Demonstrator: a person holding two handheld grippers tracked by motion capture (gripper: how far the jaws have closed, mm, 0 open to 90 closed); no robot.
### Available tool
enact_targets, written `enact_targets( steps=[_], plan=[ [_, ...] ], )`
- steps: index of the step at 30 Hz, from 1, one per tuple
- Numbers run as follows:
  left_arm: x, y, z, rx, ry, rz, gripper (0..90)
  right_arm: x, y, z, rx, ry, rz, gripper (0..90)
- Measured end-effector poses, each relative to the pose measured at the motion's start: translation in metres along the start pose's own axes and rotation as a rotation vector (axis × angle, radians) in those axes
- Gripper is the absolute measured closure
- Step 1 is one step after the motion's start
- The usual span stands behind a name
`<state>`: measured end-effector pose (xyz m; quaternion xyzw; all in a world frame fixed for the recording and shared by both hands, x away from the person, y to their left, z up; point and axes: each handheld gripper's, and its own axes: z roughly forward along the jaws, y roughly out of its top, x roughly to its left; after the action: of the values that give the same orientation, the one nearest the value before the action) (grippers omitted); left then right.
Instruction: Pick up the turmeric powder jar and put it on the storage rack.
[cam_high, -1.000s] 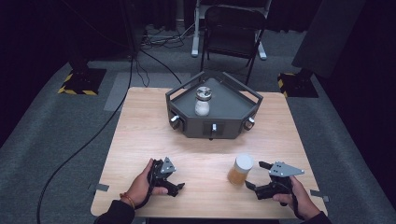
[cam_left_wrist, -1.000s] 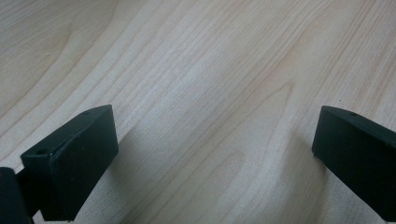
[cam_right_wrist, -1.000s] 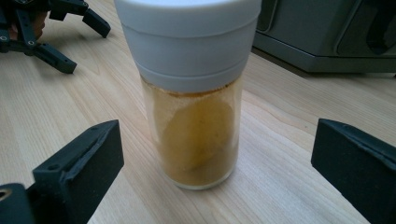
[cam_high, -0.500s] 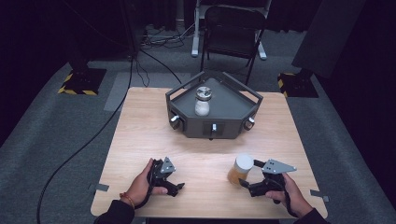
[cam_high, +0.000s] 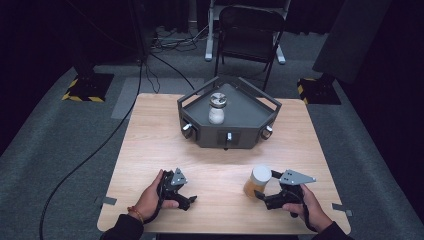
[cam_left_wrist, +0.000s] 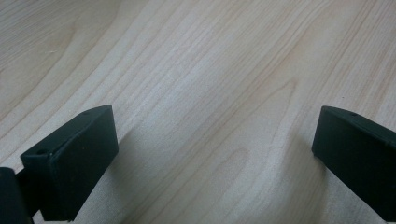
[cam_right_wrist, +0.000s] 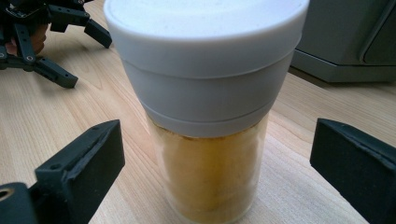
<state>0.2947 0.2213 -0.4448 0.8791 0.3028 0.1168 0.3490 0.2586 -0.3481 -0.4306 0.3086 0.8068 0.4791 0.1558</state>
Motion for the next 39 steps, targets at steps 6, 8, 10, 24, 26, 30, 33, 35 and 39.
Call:
enact_targets(
  steps=[6, 8, 10, 24, 26, 30, 33, 35, 39],
  plan=[
    [-0.0006, -0.0002, -0.0001, 0.000, 0.002, -0.002, 0.0, -0.0002, -0.0017, 0.0007, -0.014, 0.008, -0.004, 3.6],
    [-0.0007, -0.0002, -0.0001, -0.001, 0.003, -0.003, 0.0, 0.0011, -0.0025, 0.0007, -0.023, 0.002, -0.006, 6.6],
    [-0.0010, -0.0003, -0.0001, -0.001, 0.004, -0.003, 0.0, 0.0020, -0.0040, 0.0008, -0.037, 0.000, -0.008, 8.7],
    [-0.0025, -0.0008, -0.0008, 0.000, 0.009, -0.009, 0.1, 0.0053, -0.0079, 0.0024, -0.082, -0.017, 0.002, 26.3],
    [-0.0025, -0.0009, -0.0008, 0.000, 0.009, -0.009, 0.1, 0.0049, -0.0076, 0.0044, -0.083, -0.012, 0.004, 27.3],
    [-0.0025, -0.0009, -0.0008, -0.001, 0.009, -0.010, 0.1, 0.0048, -0.0074, 0.0080, -0.086, -0.006, 0.006, 30.7],
    [-0.0024, -0.0008, -0.0009, 0.000, 0.009, -0.009, 0.1, 0.0063, -0.0067, 0.0092, -0.089, -0.012, -0.008, 33.0],
    [-0.0024, -0.0007, -0.0009, 0.001, 0.009, -0.008, 0.1, 0.0053, -0.0060, 0.0093, -0.089, -0.009, -0.015, 33.3],
    [-0.0024, -0.0007, -0.0009, 0.001, 0.009, -0.008, 0.1, 0.0052, -0.0062, 0.0095, -0.093, -0.012, -0.020, 33.6]
  ],
)
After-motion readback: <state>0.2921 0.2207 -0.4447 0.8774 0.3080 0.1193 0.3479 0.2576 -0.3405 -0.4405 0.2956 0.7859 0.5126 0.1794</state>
